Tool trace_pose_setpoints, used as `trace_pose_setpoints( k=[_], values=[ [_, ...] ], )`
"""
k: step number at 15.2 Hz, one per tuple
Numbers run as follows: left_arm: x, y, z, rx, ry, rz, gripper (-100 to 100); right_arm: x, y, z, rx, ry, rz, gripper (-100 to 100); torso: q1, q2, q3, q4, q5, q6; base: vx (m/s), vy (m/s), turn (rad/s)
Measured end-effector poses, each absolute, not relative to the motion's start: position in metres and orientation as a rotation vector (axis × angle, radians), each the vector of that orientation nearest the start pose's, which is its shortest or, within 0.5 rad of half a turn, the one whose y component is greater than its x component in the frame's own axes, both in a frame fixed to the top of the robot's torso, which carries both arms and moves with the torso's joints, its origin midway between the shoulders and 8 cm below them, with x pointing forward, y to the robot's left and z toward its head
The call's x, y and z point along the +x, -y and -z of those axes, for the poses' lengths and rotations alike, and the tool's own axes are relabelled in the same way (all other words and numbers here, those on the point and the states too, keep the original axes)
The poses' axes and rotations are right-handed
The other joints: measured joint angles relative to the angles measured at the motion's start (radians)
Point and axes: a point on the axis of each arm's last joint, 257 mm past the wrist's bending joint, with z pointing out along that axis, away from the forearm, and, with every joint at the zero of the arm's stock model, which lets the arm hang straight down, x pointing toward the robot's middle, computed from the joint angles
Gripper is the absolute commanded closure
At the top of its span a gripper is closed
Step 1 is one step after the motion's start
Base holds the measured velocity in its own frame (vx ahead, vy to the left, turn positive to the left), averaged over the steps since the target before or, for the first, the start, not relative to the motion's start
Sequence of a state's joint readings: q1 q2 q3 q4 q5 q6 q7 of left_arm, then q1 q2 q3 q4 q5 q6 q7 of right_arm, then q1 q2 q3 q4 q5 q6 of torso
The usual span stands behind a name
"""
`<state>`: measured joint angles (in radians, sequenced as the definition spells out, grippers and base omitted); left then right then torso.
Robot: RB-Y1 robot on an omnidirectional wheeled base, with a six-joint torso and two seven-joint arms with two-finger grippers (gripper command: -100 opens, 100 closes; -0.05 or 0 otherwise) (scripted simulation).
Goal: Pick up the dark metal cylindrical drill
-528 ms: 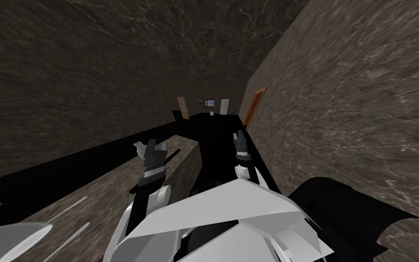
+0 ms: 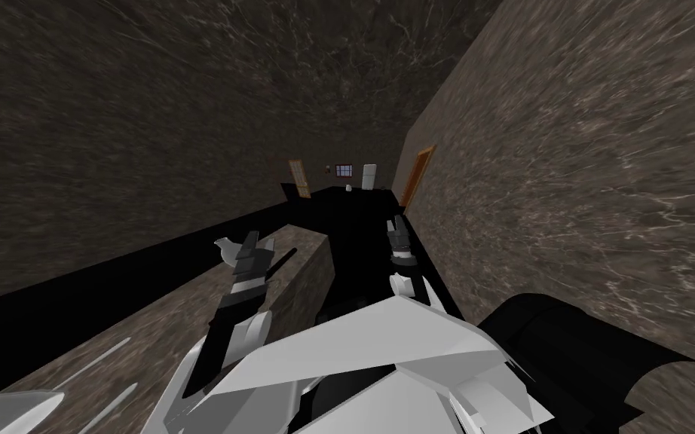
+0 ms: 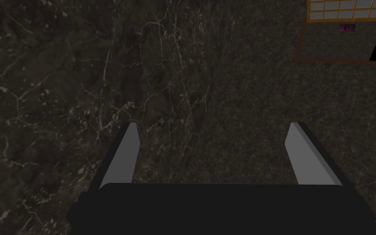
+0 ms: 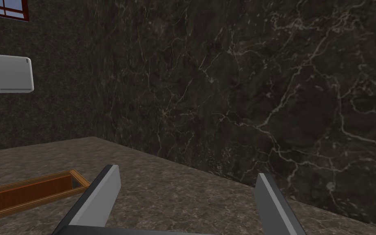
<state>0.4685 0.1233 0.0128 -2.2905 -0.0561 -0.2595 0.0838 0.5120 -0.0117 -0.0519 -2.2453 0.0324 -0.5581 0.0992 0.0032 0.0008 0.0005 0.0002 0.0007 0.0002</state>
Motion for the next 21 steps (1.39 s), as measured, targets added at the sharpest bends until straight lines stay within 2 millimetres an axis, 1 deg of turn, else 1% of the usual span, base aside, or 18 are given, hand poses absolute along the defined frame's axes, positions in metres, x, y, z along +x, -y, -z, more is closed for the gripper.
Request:
trace_pose_setpoints(
  k=[10,21],
  values=[
    [0.396,-0.317,0.029,-0.898,-0.902,1.232,-100,0.338,0.292,-0.017,0.573,-0.653,-1.138,0,-0.001,0.000,0.000,0.000,0.000,0.000,-0.012,0.025,-0.081],
    [0.403,-0.357,0.051,-1.094,-0.913,1.204,-100,0.338,0.292,-0.017,0.573,-0.653,-1.138,0,-0.001,0.000,0.000,0.000,0.000,0.000,-0.008,0.024,-0.086]
  ],
)
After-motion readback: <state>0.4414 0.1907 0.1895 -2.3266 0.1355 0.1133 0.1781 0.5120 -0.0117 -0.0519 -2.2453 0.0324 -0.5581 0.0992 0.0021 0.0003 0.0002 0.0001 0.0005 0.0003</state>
